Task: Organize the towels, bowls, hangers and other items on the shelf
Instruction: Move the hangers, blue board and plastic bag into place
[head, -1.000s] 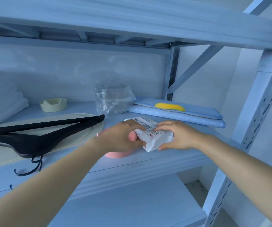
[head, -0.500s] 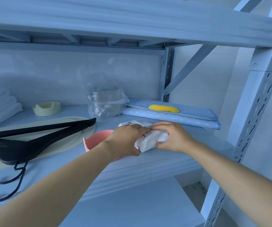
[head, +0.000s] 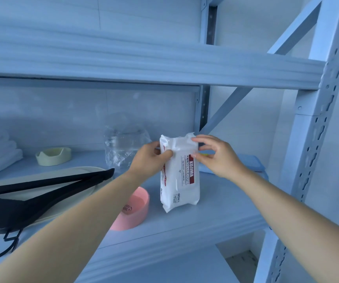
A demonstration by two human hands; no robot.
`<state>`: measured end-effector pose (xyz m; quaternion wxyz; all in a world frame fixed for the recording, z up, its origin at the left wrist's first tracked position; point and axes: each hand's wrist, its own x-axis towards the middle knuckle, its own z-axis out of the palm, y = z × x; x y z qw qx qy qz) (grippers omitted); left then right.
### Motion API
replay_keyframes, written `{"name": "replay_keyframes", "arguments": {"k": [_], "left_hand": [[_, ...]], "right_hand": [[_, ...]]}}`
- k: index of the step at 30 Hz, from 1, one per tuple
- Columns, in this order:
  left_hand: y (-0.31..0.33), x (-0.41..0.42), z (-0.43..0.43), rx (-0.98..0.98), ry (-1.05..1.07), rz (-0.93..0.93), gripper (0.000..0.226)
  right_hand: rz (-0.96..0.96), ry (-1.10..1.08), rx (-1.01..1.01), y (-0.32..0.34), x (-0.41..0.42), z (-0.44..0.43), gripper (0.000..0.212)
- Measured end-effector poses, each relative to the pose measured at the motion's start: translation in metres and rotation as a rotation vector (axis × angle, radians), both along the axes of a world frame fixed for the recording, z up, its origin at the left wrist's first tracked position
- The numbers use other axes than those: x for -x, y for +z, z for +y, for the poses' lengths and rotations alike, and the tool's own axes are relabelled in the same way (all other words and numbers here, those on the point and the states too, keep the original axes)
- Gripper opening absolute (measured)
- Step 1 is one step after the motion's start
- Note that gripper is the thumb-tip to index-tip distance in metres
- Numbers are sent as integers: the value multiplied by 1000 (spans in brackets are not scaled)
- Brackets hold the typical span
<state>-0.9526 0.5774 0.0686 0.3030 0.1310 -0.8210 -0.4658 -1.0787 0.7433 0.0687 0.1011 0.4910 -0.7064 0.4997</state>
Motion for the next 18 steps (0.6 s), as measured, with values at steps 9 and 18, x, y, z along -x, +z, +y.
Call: {"name": "replay_keyframes", "arguments": {"k": [9, 18], "left_hand": [[-42, 21, -30, -88, 53, -227, 39], [-46, -3, -31, 385, 4, -398, 49]], "right_hand": [[133, 55, -432, -53, 2, -33, 49], [177, 61, -468, -64, -8, -51, 31]]}}
